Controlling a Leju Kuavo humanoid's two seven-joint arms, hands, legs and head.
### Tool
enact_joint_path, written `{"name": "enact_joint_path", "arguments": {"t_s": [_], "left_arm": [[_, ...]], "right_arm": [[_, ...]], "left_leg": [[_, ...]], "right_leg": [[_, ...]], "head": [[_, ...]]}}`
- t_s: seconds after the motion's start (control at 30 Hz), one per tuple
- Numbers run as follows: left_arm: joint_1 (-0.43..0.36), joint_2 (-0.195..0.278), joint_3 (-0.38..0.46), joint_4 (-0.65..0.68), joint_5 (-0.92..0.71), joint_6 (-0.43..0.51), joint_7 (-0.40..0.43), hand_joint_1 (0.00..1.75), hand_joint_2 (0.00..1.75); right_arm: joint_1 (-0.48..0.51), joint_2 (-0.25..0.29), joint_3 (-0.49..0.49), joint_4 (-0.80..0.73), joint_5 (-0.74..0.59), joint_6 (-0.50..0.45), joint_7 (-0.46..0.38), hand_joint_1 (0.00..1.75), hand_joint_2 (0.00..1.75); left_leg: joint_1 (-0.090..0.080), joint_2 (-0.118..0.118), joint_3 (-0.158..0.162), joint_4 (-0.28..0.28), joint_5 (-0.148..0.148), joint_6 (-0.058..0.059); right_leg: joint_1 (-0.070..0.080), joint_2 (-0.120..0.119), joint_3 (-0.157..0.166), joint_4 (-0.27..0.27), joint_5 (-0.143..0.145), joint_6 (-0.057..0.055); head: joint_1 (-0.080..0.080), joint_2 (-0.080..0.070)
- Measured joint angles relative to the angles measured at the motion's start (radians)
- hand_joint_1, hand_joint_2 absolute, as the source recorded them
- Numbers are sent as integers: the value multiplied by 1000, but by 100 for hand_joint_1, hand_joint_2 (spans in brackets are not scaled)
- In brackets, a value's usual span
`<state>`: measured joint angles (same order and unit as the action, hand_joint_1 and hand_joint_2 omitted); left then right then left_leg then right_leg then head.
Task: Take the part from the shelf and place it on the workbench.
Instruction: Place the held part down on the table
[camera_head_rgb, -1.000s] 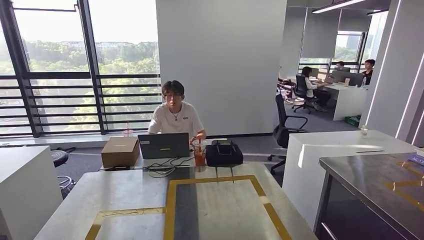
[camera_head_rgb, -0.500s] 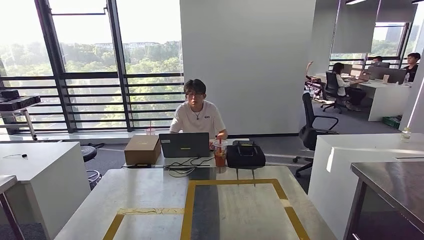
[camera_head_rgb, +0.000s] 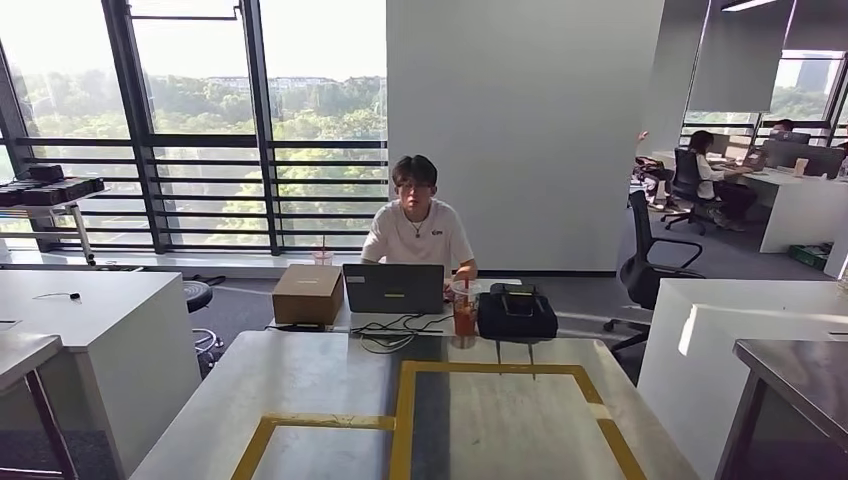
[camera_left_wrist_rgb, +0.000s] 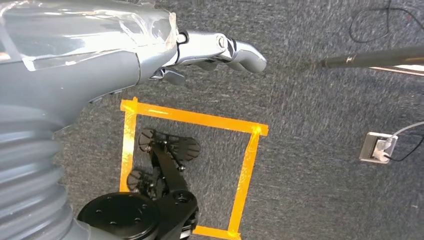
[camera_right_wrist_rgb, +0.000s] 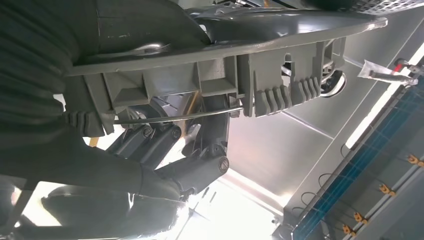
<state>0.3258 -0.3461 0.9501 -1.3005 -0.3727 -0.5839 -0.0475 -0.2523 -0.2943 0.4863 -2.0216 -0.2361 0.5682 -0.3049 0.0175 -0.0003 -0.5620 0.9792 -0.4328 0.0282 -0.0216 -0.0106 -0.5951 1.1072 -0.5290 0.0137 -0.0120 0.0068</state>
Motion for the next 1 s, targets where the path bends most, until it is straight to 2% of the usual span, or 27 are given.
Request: {"name": "enact_joint_path", "arguments": {"t_s": [0.07,0.1,0.13,0.17,0.2,0.23,0.27,0.3,0.4,0.47,0.5,0.57,0.6,0.63,0.67,0.73,0.77,0.83,0.93,1.0], "left_arm": [[-4,0,1,0,-6,-6,-5,0,175],[-5,0,1,0,-6,-8,-6,0,175],[-6,0,1,0,-5,-7,-6,0,175],[-6,0,1,0,-2,-4,-4,0,175],[-6,0,0,0,1,1,-2,0,175],[-5,0,0,-1,6,8,1,0,175],[-5,0,-1,-2,11,15,4,0,175],[-4,0,-2,-5,14,21,6,0,175],[-1,1,-4,-10,15,31,11,0,175],[-5,1,-5,-12,6,31,9,0,175],[-7,1,-4,-13,-2,30,7,0,175],[-13,1,-3,-13,-15,29,2,0,175],[-15,1,-2,-12,-20,29,0,0,175],[-18,1,0,-11,-23,29,-3,0,175],[-21,1,2,-10,-26,29,-5,0,175],[-28,1,6,-8,-32,30,-8,0,175],[-31,2,9,-7,-34,30,-10,0,175],[-38,2,16,-5,-40,30,-14,0,175],[-43,1,25,-3,-48,30,-17,0,175],[-50,0,30,0,-53,30,-20,0,175]], "right_arm": [[8,0,-6,-5,14,-4,-8,175,175],[13,1,-11,-8,25,-8,-15,175,175],[16,2,-16,-11,39,-12,-24,175,175],[19,3,-22,-16,56,-16,-33,175,175],[19,4,-29,-21,73,-20,-41,175,175],[20,5,-36,-27,90,-24,-47,175,175],[21,6,-42,-34,105,-28,-51,175,175],[23,7,-49,-41,118,-32,-54,175,175],[33,9,-64,-60,146,-43,-56,175,175],[39,11,-71,-70,161,-50,-57,175,175],[41,12,-73,-73,168,-54,-58,175,175],[48,15,-78,-77,180,-59,-59,175,175],[52,16,-79,-77,183,-60,-59,175,175],[56,17,-80,-78,186,-61,-59,175,175],[59,17,-81,-78,188,-61,-60,175,175],[61,18,-82,-78,190,-62,-60,175,175],[61,19,-82,-78,191,-62,-61,175,175],[61,20,-83,-78,192,-61,-63,175,175],[60,22,-83,-78,194,-61,-65,175,175],[58,23,-84,-77,194,-60,-67,175,175]], "left_leg": [[-4,-4,1,0,-2,5],[-6,-7,2,0,-5,7],[-7,-10,4,1,-7,7],[-8,-14,8,2,-10,5],[-8,-17,12,3,-15,3],[-10,-19,15,7,-20,-2],[-12,-21,17,10,-26,-6],[-14,-22,17,13,-30,-11],[-12,-21,17,16,-39,-24],[-8,-14,-2,60,-67,-35],[-6,-10,-29,113,-94,-40],[-4,-5,-102,252,-151,-47],[-3,-4,-131,299,-160,-48],[-3,-4,-143,309,-148,-48],[-4,-4,-135,279,-119,-45],[-7,-3,-77,147,-45,-33],[-11,-1,-49,87,-23,-25],[-18,0,-21,27,-13,-13],[-18,-2,-13,15,-13,-2],[-13,-2,-1,1,-7,7]], "right_leg": [[0,4,-77,140,-50,-4],[0,6,-101,177,-56,0],[0,6,-108,176,-45,6],[0,6,-91,129,-18,13],[0,6,-59,55,18,19],[1,7,-27,-18,49,20],[2,7,-1,-74,72,17],[4,7,13,-104,82,11],[6,7,20,-113,84,-10],[1,7,25,-115,82,-22],[0,7,28,-116,80,-26],[2,7,30,-115,76,-31],[3,7,32,-115,75,-33],[5,8,34,-115,73,-34],[6,8,38,-115,70,-34],[9,10,47,-116,65,-33],[12,10,49,-116,63,-30],[14,10,50,-116,59,-23],[13,9,49,-113,53,-9],[14,10,24,-62,26,-7]], "head": [[2,0],[3,0],[3,0],[4,0],[4,0],[5,0],[5,0],[5,0],[4,0],[1,0],[0,0],[-2,0],[-2,0],[-3,0],[-3,0],[-3,0],[-3,0],[-3,0],[-3,0],[-2,0]]}}
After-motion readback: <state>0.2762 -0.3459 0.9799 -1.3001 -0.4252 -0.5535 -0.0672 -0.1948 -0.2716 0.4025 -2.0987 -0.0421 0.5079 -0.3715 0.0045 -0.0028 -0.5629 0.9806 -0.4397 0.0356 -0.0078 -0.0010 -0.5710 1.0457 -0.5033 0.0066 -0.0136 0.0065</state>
